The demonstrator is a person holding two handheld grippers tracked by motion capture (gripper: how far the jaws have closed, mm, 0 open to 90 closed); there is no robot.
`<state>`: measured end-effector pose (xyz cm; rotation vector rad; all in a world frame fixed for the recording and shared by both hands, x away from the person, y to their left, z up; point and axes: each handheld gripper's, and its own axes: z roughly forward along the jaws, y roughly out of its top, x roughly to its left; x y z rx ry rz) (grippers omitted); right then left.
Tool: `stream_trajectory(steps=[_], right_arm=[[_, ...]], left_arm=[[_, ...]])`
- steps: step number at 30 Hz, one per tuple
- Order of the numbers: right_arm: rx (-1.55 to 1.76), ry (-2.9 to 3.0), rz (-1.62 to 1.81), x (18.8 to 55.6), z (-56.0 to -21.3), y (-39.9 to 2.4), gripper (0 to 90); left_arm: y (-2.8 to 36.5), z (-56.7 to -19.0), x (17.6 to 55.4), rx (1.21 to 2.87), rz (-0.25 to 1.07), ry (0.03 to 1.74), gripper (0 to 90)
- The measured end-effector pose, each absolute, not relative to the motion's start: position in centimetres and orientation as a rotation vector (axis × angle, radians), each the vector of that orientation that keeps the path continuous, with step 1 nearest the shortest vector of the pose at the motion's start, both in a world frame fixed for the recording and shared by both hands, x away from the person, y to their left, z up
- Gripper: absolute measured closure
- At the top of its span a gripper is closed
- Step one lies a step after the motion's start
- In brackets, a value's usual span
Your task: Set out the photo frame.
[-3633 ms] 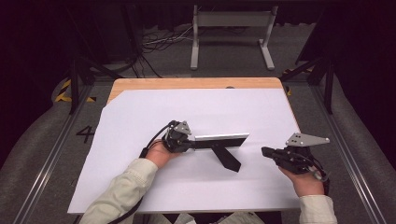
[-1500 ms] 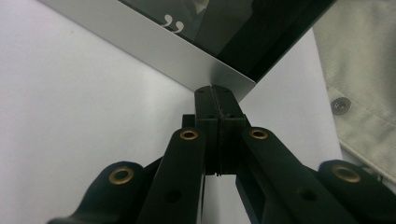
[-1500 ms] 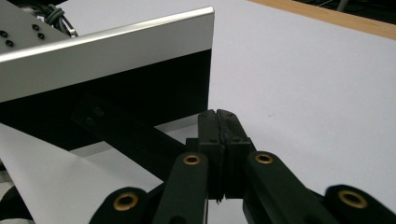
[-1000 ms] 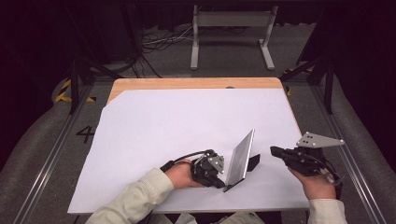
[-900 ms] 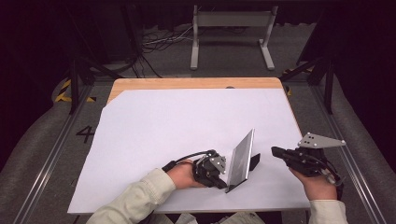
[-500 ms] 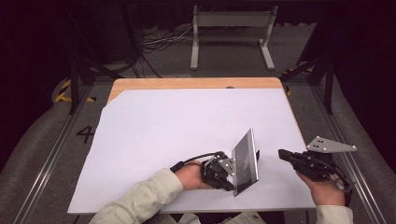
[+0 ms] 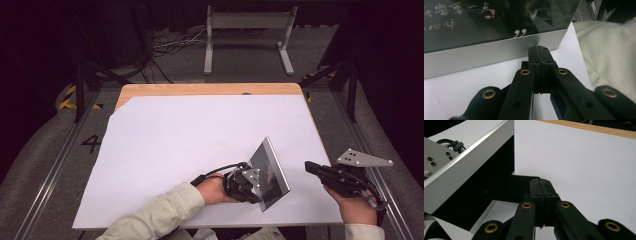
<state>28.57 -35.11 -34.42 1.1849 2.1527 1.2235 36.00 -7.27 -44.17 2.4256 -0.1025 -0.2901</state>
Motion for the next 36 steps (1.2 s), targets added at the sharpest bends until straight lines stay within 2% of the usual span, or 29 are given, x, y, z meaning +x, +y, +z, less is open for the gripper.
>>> stream_trajectory(steps=[14,30,36], right_arm=[[1.19,2.151,1.222,28.5,-34.3,-35.3,88.3],[1.263,2.134,1.251,29.2,-33.5,-35.1,85.2],[1.339,2.136,1.227,29.6,-32.9,-34.6,85.0]], left_arm=[[-8.1,-44.2,35.8,2.402,-0.247,-0.041,90.0],[-3.0,-43.3,36.9,2.396,-0.188,0.037,90.0],[-0.1,-43.0,37.5,2.399,-0.139,0.101,90.0]])
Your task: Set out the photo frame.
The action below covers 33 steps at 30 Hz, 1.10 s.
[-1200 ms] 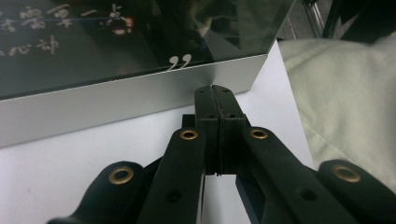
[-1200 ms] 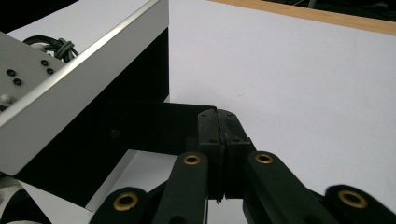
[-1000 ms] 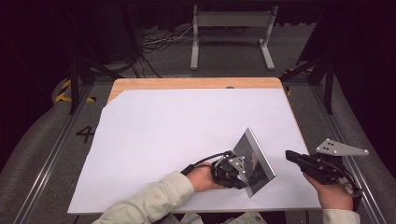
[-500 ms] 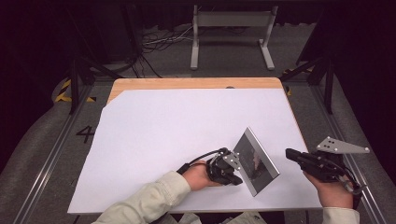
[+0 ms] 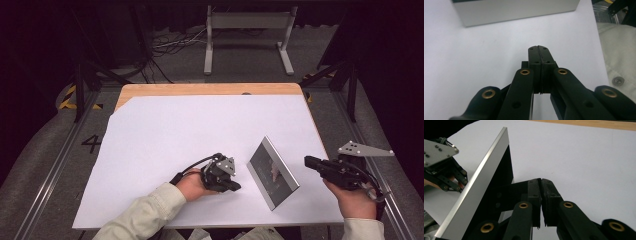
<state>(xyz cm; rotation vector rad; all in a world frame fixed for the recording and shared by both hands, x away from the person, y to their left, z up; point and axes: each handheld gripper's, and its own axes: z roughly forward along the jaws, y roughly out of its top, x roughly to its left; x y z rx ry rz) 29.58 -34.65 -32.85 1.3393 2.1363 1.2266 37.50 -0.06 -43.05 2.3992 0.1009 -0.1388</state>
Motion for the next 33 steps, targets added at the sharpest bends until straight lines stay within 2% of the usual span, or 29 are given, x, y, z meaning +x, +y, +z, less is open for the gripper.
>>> stream_trajectory(steps=[17,21,33], right_arm=[[1.487,2.216,1.091,31.1,-31.0,-33.9,81.8],[1.51,2.223,1.062,31.3,-30.3,-33.7,80.9],[1.539,2.277,0.989,32.1,-29.3,-33.0,77.6]], left_arm=[[5.4,-43.0,39.5,2.364,-0.072,0.245,89.8],[6.4,-43.2,39.7,2.356,-0.032,0.26,85.5],[10.1,-43.6,40.5,2.306,-0.004,0.34,84.4]])
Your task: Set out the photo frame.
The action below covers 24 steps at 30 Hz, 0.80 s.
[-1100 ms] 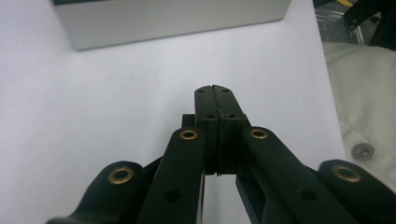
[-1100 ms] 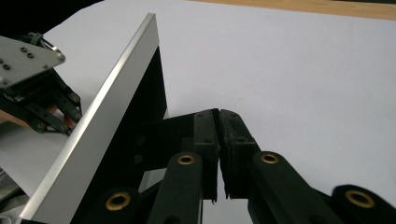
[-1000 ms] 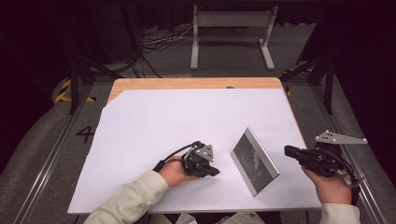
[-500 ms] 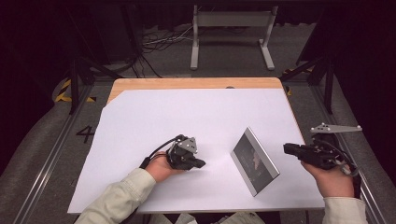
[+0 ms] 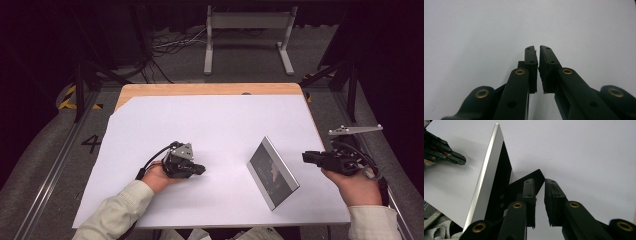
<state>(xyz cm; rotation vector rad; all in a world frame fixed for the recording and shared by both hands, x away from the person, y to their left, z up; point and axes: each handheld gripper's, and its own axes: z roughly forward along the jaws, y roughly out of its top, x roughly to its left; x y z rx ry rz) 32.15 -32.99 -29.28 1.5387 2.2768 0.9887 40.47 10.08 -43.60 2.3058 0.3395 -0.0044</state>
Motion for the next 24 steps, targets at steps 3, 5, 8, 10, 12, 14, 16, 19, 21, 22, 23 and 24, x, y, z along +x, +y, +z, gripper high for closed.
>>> stream_trajectory(steps=[3,5,8,10,12,14,16,19,21,22,23,24], right_arm=[[1.543,2.287,0.976,32.4,-28.8,-32.6,76.3],[1.543,2.296,0.966,32.5,-28.5,-32.4,76.3],[1.543,2.311,0.949,32.7,-28.4,-32.0,75.9],[1.539,2.33,0.934,33.0,-28.3,-31.7,75.5],[1.54,2.344,0.926,33.2,-28.3,-31.4,74.8],[1.542,2.355,0.931,33.3,-28.2,-31.1,74.1],[1.544,2.37,0.928,33.5,-28.0,-30.8,73.5],[1.54,2.384,0.925,33.5,-27.9,-30.5,72.8],[1.54,2.396,0.923,33.6,-27.8,-30.2,71.7],[1.538,2.403,0.921,33.6,-27.8,-30.0,71.1],[1.533,2.406,0.925,33.6,-27.8,-29.9,70.8],[1.53,2.412,0.925,33.5,-27.7,-29.7,70.6]], left_arm=[[10.6,-43.5,40.7,2.294,0.004,0.369,83.9],[10.8,-43.6,40.7,2.289,0.008,0.378,83.6],[11.0,-43.6,40.8,2.288,0.014,0.388,83.2],[11.1,-43.6,40.9,2.286,0.02,0.394,82.7],[11.3,-43.6,40.9,2.287,0.035,0.404,82.3],[11.5,-43.6,41.1,2.287,0.045,0.412,81.9],[11.8,-43.8,41.2,2.285,0.049,0.426,81.7],[11.9,-43.8,41.3,2.282,0.059,0.428,81.3],[12.0,-43.8,41.4,2.279,0.061,0.433,80.8],[12.0,-43.8,41.4,2.278,0.062,0.432,80.5],[12.0,-43.9,41.4,2.279,0.067,0.436,80.2],[12.0,-43.9,41.4,2.278,0.069,0.436,79.8]])
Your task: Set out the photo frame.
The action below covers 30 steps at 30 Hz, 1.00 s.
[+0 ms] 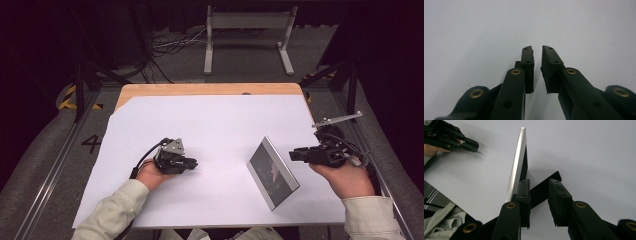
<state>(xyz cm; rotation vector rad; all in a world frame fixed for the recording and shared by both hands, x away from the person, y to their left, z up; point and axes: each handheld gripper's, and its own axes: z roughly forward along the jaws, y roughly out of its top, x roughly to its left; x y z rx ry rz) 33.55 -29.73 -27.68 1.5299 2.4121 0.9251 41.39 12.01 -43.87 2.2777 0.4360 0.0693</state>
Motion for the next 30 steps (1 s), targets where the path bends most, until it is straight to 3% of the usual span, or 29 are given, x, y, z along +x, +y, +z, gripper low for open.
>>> stream_trajectory(steps=[30], right_arm=[[1.573,2.505,0.83,33.8,-26.3,-26.7,63.7]], left_arm=[[11.7,-44.0,41.3,2.29,0.07,0.429,79.4]])
